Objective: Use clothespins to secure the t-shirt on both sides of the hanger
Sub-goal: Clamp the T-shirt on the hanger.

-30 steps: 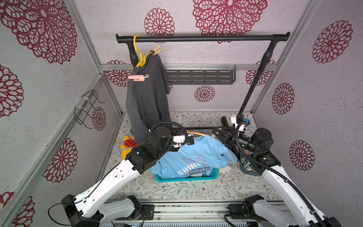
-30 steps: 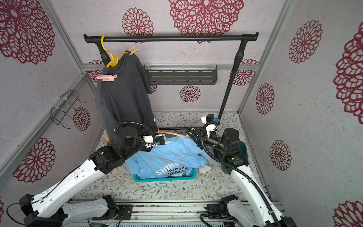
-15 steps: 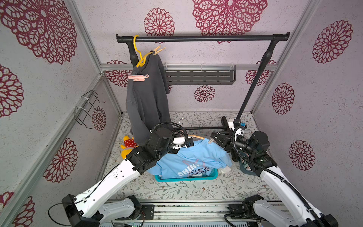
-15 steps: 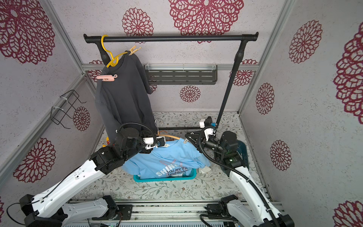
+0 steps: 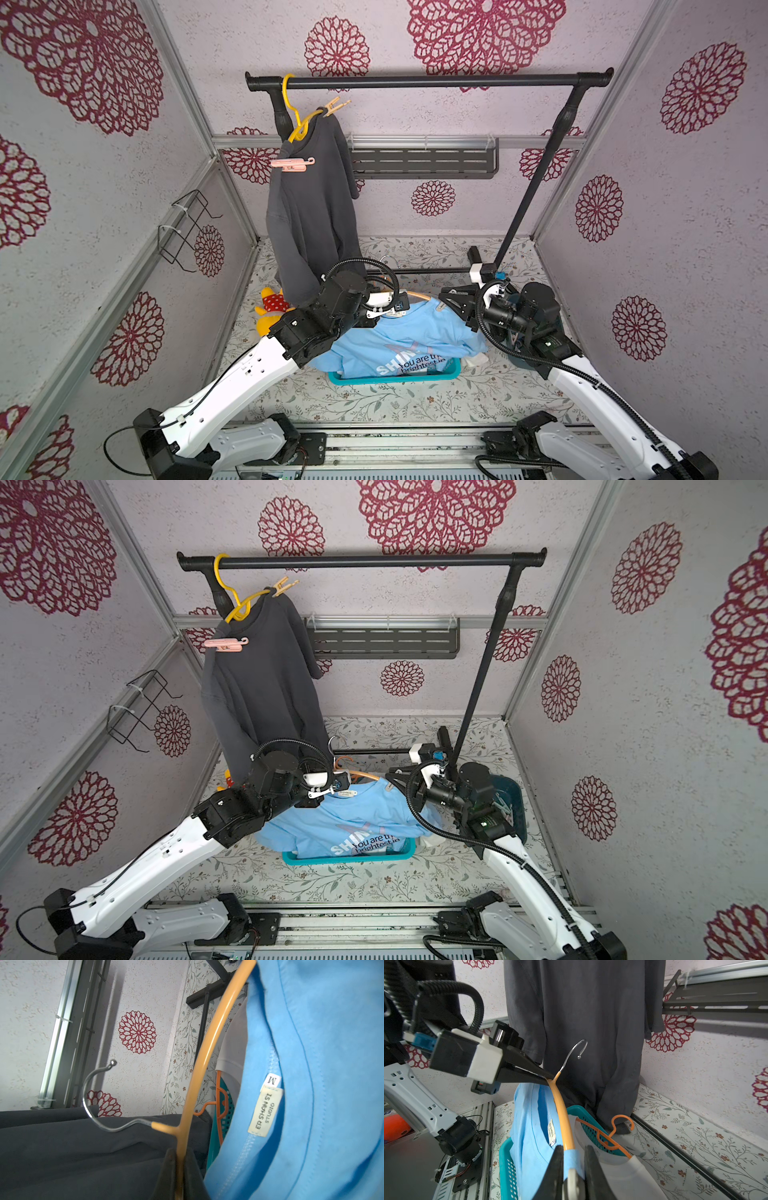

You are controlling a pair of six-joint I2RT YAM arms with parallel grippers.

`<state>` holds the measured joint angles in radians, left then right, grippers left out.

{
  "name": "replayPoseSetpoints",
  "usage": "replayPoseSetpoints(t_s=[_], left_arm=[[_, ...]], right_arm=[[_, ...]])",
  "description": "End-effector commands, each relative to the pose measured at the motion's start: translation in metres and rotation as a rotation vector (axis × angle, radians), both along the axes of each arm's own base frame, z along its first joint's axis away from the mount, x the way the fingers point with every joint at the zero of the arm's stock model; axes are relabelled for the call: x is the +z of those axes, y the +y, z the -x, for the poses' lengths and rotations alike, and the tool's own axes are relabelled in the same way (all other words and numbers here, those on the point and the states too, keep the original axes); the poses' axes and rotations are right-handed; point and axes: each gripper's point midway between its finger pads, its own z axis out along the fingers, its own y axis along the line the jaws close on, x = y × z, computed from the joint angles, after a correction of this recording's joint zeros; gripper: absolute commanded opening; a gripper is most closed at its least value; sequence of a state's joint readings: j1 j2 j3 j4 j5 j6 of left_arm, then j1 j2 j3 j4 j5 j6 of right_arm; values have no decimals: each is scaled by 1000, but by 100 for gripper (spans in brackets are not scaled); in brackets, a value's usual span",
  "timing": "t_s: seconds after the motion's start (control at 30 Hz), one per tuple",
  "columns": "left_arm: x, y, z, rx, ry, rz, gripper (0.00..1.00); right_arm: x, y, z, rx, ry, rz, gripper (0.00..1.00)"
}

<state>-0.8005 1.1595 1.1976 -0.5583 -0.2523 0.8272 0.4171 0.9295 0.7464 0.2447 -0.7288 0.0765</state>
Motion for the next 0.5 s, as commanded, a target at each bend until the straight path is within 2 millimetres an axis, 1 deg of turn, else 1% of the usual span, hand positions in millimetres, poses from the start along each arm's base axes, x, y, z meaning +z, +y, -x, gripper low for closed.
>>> replayPoseSetpoints(t_s=[0.0,0.2,0.37,0.4,0.47], left_arm=[[63,-10,-10,26,-104,231,0],[58,-13,-9,2,-103,221,0],[50,-12,-7,-16,-111,184,0],[48,-12,-6,-21,-110,178,0],[44,-13,-5,-36,-111,159,0]], right_arm=[[-16,6,11,29,8,58,0],[-15,3,7,-2,10,53,0],[-2,-1,5,-34,-23,31,0],[1,-1,5,-35,-30,28,2],[8,-2,6,-40,-41,20,13]])
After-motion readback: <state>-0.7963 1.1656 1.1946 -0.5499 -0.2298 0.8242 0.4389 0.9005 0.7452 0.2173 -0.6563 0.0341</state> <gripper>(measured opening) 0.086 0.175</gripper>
